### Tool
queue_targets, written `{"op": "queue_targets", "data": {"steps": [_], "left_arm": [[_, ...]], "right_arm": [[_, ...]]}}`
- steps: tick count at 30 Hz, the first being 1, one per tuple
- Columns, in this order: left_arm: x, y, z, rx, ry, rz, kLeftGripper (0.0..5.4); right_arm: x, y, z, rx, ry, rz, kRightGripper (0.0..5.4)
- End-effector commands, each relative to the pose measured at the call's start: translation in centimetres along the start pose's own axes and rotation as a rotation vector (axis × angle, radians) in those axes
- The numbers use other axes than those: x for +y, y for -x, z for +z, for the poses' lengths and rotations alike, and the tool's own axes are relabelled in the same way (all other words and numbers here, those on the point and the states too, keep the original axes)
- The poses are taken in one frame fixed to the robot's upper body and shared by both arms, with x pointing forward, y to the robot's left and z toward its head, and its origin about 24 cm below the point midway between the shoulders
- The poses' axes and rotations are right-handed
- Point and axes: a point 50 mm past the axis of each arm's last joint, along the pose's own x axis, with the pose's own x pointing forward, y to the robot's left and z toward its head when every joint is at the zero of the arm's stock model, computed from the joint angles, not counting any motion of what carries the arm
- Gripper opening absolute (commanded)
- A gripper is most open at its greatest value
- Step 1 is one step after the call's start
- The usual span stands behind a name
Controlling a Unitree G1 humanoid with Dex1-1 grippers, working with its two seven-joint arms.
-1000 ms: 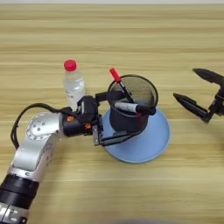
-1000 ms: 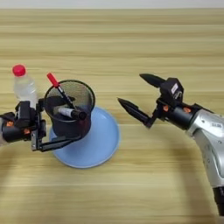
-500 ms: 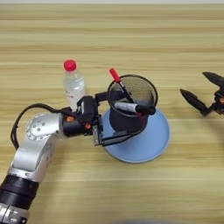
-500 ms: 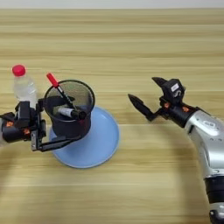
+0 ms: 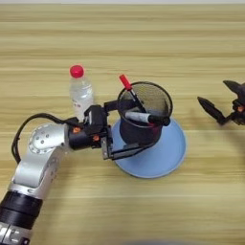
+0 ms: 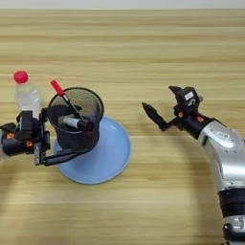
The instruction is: Move the objects on the table
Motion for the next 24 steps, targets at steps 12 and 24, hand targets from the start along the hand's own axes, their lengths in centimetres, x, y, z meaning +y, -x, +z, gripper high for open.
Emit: {"op": "queue_targets", "data": {"steps": [12, 24], "left_arm": [[1.4, 1.7, 1.6, -0.050, -0.082, 0.210, 4.63], [-0.2, 5.3, 1.5, 0.019, -0.075, 0.354, 4.63]], "right_arm": [[0.0, -0.7, 0.7, -0.048, 0.000, -0.016, 5.40], [-0.1, -0.5, 0.9, -0.065, -0.006, -0.034, 5.40]]}}
